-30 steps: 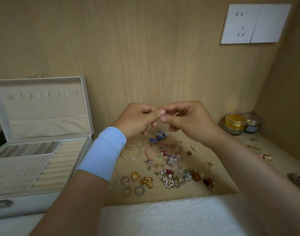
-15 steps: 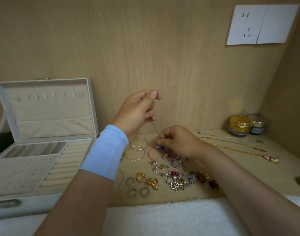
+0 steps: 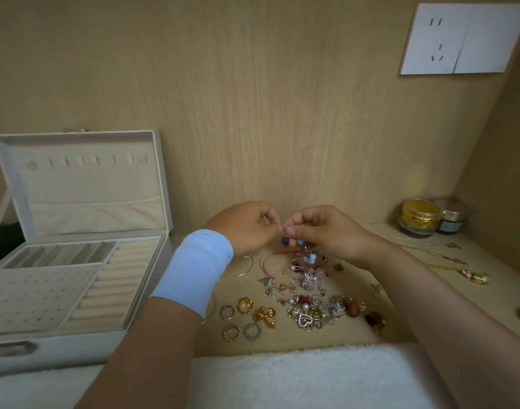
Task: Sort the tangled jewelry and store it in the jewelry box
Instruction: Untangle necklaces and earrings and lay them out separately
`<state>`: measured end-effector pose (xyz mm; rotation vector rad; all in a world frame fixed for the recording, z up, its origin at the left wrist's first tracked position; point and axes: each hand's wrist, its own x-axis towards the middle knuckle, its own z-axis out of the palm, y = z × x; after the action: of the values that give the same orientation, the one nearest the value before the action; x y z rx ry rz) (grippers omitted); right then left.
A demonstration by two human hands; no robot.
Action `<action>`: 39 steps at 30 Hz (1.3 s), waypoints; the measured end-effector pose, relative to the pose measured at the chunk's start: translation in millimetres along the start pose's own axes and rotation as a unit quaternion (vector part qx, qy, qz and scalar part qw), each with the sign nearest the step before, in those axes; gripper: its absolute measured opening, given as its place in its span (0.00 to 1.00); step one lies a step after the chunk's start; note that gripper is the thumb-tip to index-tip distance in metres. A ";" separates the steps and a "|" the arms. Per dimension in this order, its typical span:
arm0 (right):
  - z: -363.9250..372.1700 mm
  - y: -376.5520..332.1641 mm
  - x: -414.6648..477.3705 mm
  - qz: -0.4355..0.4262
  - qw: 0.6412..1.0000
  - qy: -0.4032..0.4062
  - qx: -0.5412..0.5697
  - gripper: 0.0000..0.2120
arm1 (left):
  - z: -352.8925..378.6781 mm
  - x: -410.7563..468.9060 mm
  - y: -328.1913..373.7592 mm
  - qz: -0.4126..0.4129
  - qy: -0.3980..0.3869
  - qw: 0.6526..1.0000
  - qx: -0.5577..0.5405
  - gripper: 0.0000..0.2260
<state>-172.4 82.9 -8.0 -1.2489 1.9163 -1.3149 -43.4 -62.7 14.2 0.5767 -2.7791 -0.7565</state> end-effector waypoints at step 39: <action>0.5 -5.1 -1.4 0.032 0.996 0.036 -0.081 0.01 | -0.8 0.6 -18.0 0.014 -0.017 0.995 -0.101 0.03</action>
<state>-169.3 83.3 -3.7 -1.2201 2.1327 -1.2060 -38.0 -77.6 5.6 0.4883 -2.6896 -1.0345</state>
